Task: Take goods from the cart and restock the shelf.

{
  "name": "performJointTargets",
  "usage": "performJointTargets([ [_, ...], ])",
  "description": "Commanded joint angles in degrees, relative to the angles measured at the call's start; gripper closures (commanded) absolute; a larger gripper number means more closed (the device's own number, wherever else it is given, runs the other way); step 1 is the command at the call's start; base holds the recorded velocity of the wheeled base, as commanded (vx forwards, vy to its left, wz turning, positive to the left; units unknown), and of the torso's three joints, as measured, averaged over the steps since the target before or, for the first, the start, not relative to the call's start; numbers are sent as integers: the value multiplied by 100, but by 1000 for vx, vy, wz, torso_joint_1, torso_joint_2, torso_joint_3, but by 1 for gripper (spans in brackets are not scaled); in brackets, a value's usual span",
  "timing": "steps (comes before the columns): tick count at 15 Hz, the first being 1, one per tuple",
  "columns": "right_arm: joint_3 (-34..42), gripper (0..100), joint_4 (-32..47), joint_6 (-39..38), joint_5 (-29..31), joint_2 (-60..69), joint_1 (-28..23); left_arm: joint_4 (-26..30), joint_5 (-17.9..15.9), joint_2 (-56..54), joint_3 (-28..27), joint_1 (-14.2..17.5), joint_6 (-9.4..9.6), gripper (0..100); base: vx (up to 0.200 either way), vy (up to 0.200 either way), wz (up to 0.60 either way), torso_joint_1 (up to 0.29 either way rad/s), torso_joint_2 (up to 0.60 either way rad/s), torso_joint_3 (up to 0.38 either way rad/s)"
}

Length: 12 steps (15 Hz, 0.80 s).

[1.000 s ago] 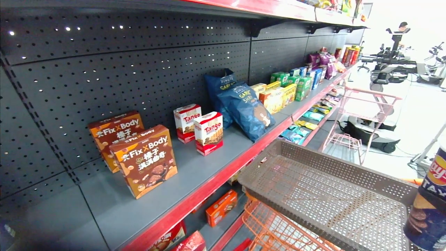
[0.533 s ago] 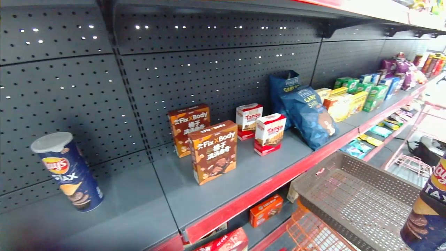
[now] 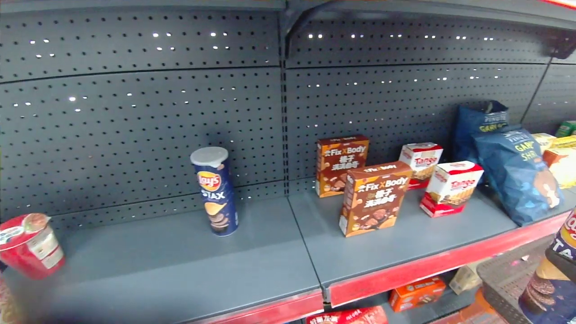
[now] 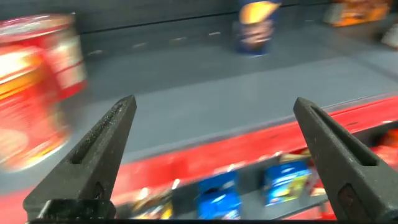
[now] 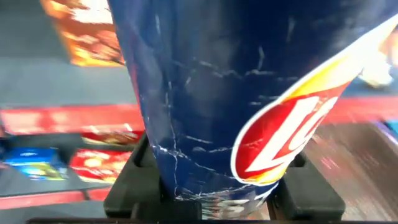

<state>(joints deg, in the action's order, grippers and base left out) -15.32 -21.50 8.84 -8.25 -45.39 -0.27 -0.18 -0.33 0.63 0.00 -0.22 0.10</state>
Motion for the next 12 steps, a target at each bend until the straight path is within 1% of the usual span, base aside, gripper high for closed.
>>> performJointTargets([
  [1, 29, 100, -3, 4, -1, 39, -17, 1, -2, 7, 0, -4, -1, 0, 0, 0, 0, 0, 0, 0],
  [4, 135, 100, -12, -119, -10, 337, -193, 1, -2, 7, 0, 4, -1, 0, 0, 0, 0, 0, 0, 0],
  [6, 240, 100, -47, -462, -27, 540, -131, 1, -2, 7, 0, -4, -1, 0, 0, 0, 0, 0, 0, 0],
  [7, 346, 100, -56, -462, -18, 619, -96, 1, -2, 7, 0, -4, -1, 0, 0, 0, 0, 0, 0, 0],
  [9, 530, 100, -56, -321, 149, 680, -96, 1, -2, 7, 0, -4, -1, 0, 0, 0, 0, 0, 0, 0],
  [10, 601, 100, -56, -75, 342, 742, -131, 1, -2, 7, 0, -4, -1, 0, 0, 0, 0, 0, 0, 0],
  [12, 706, 100, -38, 21, 491, 812, -123, 1, -2, 7, 0, -4, -1, 0, 0, 0, 0, 0, 0, 0],
])
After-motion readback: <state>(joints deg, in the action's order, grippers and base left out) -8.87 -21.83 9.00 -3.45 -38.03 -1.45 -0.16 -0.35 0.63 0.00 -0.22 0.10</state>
